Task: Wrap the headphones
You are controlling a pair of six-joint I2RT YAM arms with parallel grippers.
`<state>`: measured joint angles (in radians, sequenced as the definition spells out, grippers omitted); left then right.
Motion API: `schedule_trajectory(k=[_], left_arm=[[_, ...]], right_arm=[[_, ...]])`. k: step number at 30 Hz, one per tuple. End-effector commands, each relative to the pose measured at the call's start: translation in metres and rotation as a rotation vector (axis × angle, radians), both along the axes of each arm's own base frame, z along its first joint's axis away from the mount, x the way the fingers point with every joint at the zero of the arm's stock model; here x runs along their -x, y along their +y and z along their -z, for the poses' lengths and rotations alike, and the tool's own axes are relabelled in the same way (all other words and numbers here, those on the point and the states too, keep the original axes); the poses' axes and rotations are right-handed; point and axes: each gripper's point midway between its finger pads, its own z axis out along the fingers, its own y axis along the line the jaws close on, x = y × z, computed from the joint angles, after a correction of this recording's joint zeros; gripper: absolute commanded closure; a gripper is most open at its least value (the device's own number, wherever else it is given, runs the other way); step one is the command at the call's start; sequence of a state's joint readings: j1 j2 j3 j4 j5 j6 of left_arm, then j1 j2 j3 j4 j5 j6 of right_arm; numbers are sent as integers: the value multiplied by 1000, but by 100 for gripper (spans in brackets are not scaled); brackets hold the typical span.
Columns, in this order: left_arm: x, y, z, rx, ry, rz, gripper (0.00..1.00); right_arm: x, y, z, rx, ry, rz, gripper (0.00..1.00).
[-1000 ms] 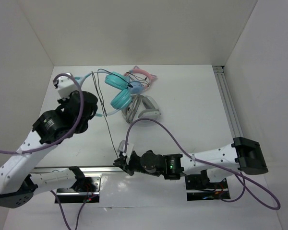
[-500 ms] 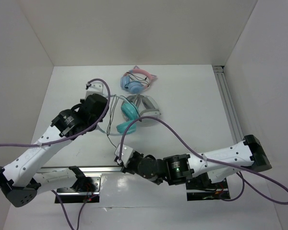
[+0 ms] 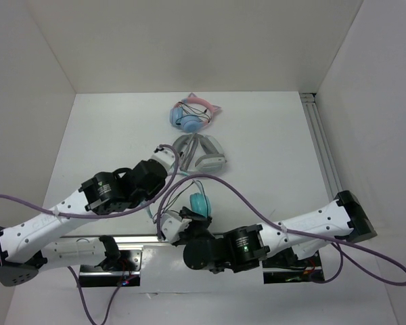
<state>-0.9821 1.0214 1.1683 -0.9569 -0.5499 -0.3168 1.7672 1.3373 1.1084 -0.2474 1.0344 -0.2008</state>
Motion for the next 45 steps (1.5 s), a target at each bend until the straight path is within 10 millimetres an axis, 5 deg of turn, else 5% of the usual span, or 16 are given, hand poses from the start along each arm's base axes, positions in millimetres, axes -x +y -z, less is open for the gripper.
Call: schedule_trajectory(k=[1,14,24,36,45], left_arm=[[4,-5,-8,14,-22,28,100],[43,-33,-17,79,99,346,100],[50,-24,-38,57,108,359,100],[71,-43,-44,84,185,498,100],[61,-34,-55,66,142,434,100]], right_arm=[[-7,-16,-17,45,-80,81,100],[-21,-48,-19,158,-205,224,96],[-23,-61,-19,147,-189,232,90],[-25,-77,-21,135,-161,235,73],[-28,-98,-29,40,-93,223,58]])
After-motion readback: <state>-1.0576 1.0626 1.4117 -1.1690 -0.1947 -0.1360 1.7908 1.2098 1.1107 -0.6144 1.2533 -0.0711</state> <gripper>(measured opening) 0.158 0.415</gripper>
